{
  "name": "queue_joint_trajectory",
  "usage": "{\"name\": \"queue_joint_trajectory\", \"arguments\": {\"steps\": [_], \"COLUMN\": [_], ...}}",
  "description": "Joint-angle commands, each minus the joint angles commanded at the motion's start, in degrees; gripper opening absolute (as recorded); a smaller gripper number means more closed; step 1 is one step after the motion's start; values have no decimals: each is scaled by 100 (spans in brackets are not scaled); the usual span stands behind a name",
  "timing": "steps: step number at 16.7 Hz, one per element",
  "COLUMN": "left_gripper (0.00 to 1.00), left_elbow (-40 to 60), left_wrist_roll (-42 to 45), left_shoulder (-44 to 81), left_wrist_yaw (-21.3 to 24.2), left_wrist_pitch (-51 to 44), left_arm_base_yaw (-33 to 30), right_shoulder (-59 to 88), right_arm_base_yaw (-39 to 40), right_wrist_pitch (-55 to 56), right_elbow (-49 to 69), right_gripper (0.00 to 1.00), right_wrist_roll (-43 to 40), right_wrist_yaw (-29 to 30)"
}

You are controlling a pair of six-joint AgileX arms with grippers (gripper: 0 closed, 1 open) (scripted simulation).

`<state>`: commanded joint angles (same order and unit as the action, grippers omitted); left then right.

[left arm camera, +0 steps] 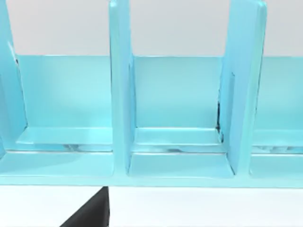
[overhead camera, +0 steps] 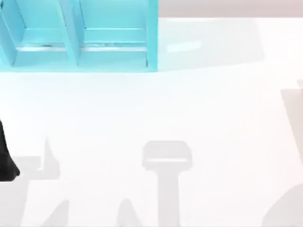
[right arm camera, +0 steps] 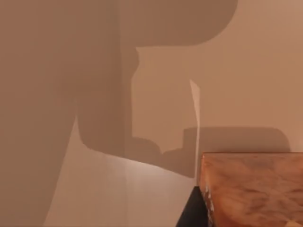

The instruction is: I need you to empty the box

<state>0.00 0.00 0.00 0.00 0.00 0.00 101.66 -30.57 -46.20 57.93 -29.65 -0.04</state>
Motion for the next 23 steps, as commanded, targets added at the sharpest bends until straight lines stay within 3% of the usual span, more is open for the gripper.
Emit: {"name": "queue_joint_trajectory", "arguments": {"steps": [9,16,23], "left_gripper": [100,100,100], "left_elbow": [0,0,0], "left_wrist_roll": [0,0,0], "left_shoulder": [0,0,0], "left_wrist_yaw": [0,0,0], "left_wrist_pitch": [0,0,0], "left_arm_base_yaw": [0,0,0], "right_shoulder": [-997,-819,-751], "right_arm_base_yaw": [-286,-33,-36], "right_wrist_pitch": [-1355,-2830,-2947], "right_elbow": [1568,2246,2226], "right_gripper": [0,0,0], "right_wrist_roll": [-223,-96,-24], "right_wrist_yaw": [-487,-73,-6]}}
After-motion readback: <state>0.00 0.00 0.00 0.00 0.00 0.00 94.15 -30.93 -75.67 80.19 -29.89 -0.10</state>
